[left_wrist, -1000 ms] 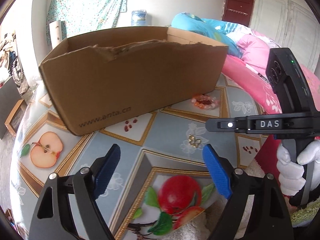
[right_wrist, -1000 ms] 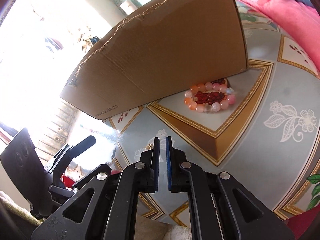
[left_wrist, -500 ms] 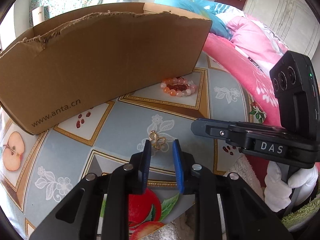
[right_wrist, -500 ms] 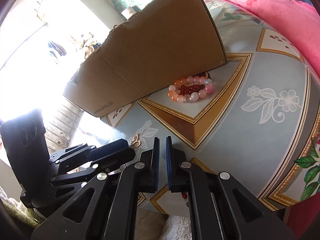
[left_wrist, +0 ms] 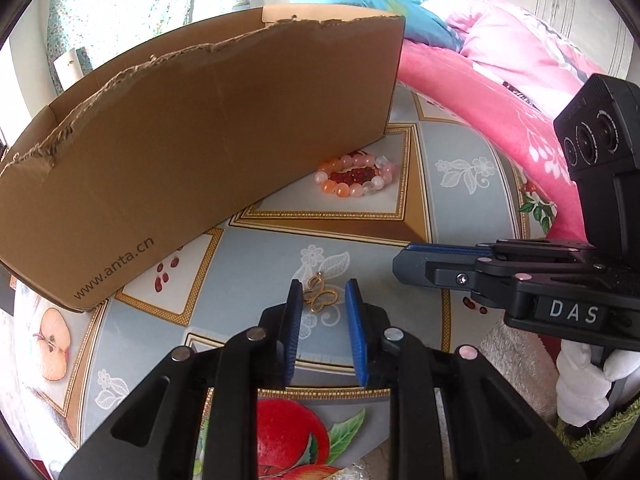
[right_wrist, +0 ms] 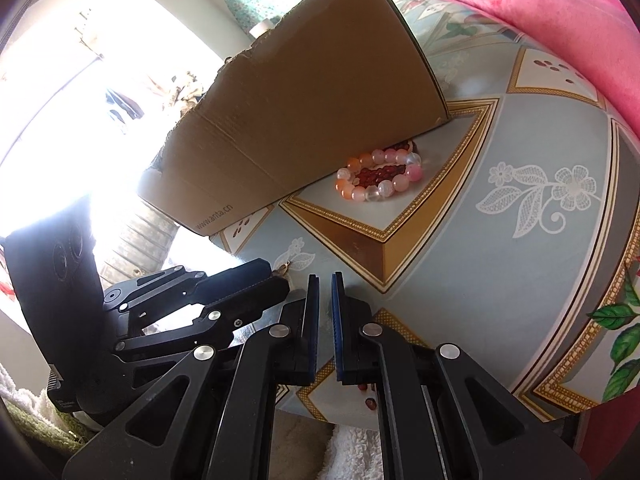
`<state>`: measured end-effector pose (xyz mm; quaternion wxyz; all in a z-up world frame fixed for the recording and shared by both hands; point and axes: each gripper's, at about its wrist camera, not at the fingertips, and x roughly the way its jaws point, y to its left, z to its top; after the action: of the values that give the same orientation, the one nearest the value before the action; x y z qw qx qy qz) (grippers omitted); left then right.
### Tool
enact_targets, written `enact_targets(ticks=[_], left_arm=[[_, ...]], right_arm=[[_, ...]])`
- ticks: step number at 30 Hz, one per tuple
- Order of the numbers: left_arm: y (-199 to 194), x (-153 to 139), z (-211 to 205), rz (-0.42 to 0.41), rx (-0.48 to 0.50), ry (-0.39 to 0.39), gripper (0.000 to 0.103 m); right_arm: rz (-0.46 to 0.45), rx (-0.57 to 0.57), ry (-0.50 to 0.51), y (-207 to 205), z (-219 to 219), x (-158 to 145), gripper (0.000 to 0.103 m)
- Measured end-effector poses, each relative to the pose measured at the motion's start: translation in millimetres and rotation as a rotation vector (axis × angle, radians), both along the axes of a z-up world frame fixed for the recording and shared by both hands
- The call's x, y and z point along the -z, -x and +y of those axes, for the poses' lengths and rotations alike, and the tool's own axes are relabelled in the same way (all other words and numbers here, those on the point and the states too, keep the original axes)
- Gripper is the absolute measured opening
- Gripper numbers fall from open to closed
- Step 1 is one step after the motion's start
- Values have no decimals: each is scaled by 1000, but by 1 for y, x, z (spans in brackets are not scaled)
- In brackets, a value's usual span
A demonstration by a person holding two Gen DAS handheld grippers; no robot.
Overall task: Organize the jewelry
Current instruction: 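Close the left gripper on the small gold charm on the table, then close the right gripper on the orange-and-pink bead bracelet and lift it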
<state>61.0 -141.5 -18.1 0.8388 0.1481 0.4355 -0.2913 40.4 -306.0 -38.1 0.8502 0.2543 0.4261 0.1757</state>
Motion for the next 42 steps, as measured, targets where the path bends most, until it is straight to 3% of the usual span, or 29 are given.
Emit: enact_targets(ticks=[5,10,18,22,29,38,42], left_arm=[[-1,1,-4,-22,7,-37,21],[-9,1,-3,-5,29,-34,27],[-14,0,-2,12,80,-28,27],[-12,1,-2,-11,78,-24,15],[-9,1,-3,-20,88,-18,15],[-14,-2,14,10,86,63,15],[-15,-11,27,4,76,109,15]], right_arm=[[-4,1,-1,2,-1,-1,6],[-4,5,0,3,0,-1,6],[-1,5,1,3,-1,-2,5],[-3,4,8,4,-1,-3,5],[-4,6,17,4,-1,-5,5],[1,9,48,5,3,-11,5],[-20,12,107,5,5,-19,8]])
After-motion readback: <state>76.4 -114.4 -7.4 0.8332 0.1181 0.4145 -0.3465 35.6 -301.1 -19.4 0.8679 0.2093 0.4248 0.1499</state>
